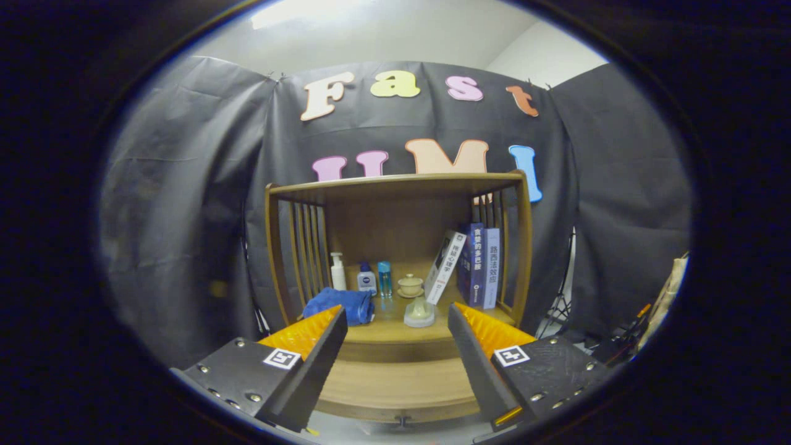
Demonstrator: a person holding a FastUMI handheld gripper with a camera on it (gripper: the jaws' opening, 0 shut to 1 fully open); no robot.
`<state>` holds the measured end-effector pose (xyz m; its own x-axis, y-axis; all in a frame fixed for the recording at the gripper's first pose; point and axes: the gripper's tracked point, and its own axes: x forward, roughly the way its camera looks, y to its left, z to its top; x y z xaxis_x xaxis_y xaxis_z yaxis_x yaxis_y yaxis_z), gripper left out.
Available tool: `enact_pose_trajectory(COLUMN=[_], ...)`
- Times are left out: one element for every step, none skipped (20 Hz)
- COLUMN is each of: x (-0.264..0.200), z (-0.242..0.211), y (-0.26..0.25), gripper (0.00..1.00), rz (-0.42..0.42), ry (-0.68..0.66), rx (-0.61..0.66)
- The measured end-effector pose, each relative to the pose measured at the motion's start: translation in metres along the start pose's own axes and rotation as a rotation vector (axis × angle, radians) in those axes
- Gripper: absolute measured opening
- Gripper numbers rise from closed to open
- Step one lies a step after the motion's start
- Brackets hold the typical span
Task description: Pull open the drawer, take out the items inside it, and place them on the countertop above the cabinet.
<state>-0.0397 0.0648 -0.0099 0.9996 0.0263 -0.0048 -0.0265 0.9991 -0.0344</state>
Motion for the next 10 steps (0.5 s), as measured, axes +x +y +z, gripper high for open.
enact_pose_trajectory(x=[-0.010,-0.017,-0.025,-0.029,-0.032,-0.031,-0.031,-0.031,-0.030,-0.031], z=[-0.009,-0.022,-0.037,-0.048,-0.058,-0.071,-0.083,-0.093,-0.100,-0.110], y=[-0.004,-0.004,-0.003,-0.004,-0.007,-0.011,-0.011,-0.008,-0.009,-0.012], gripper=[0.98,0.98,0.98,0.98,0.98,0.98,0.98,0.98,0.98,0.98], rz=[-0.017,-0.018,-0.013,-0.015,-0.022,-0.036,-0.037,-0.028,-0.028,-0.033], ry=[-0.002,0.003,0.011,0.019,0.022,0.029,0.040,0.047,0.050,0.059], rx=[-0.001,-0.005,-0.006,-0.001,0.012,0.043,0.081,0.112,0.133,0.142])
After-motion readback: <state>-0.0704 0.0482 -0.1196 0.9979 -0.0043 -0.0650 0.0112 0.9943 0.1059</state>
